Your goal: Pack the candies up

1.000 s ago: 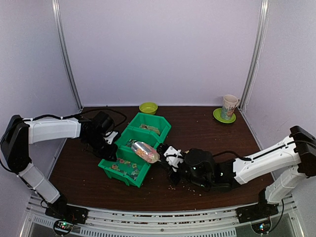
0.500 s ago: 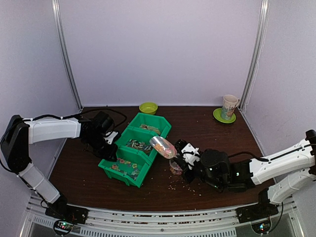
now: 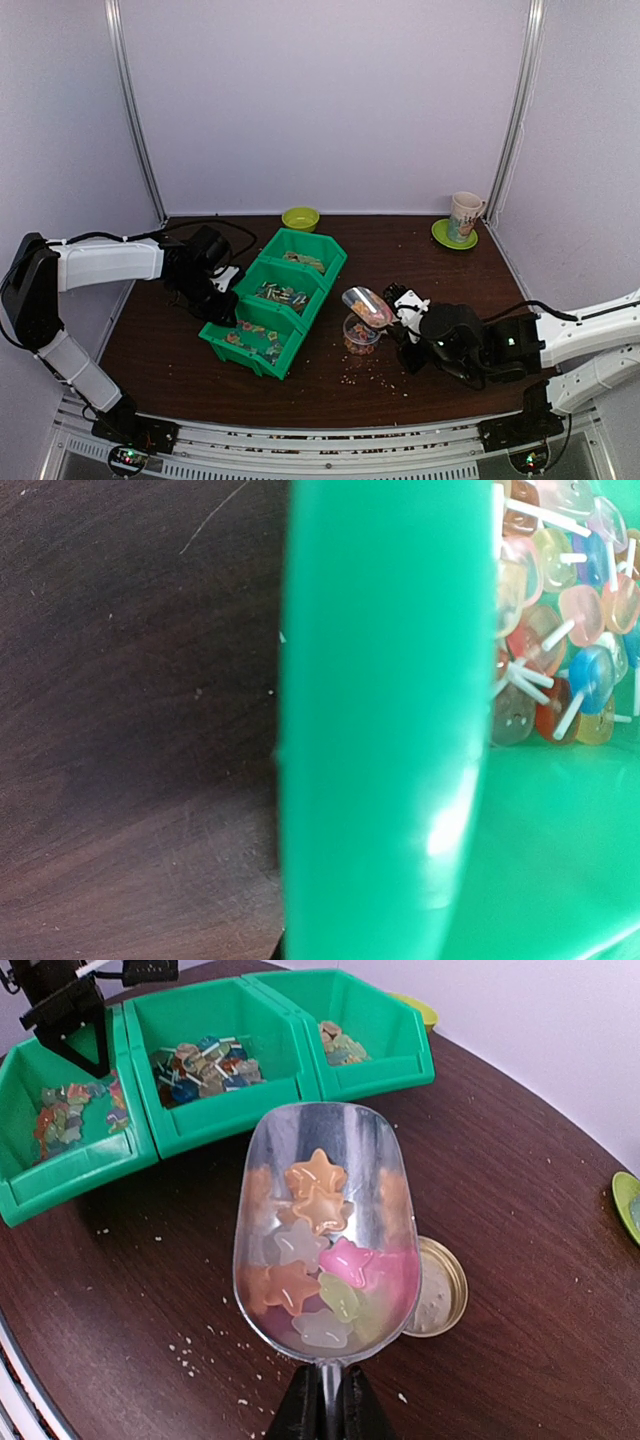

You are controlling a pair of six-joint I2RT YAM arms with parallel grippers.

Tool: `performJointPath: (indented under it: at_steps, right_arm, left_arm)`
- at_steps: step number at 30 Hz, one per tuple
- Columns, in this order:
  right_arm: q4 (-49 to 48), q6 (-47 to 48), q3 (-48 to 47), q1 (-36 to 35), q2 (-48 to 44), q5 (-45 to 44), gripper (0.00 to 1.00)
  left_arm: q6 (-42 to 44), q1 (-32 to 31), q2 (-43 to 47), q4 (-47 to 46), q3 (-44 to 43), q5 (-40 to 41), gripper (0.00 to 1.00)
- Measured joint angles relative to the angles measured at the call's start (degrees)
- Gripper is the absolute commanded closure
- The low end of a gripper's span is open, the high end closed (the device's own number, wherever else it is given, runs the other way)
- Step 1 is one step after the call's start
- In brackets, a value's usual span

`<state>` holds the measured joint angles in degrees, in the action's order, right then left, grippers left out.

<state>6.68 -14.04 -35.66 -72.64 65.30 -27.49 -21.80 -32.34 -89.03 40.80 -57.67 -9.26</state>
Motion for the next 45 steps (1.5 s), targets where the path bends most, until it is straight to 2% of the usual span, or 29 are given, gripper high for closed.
performJointPath:
  at_steps: [6, 17, 36, 45]
  right_arm:
    - [11.85, -4.57, -2.80, -0.02, 0.00, 0.33, 1.00]
    - [25.40, -9.66, -8.55, -0.37, 2.19, 2.95, 1.00]
    - [42.64, -10.19, -19.39, -0.61, 9.70, 5.16, 1.00]
    - [46.93, -8.31, -23.52, -0.61, 12.85, 4.94, 1.00]
  left_arm:
    - [0.00, 0.00, 0.00, 0.02, 0.00, 0.00, 1.00]
    - [0.02, 0.00, 0.00, 0.00, 0.00, 0.00, 1.00]
    - [0.00, 0.00, 0.00, 0.02, 0.00, 0.02, 1.00]
    - [0.00, 0.00, 0.00, 0.02, 0.00, 0.02, 1.00]
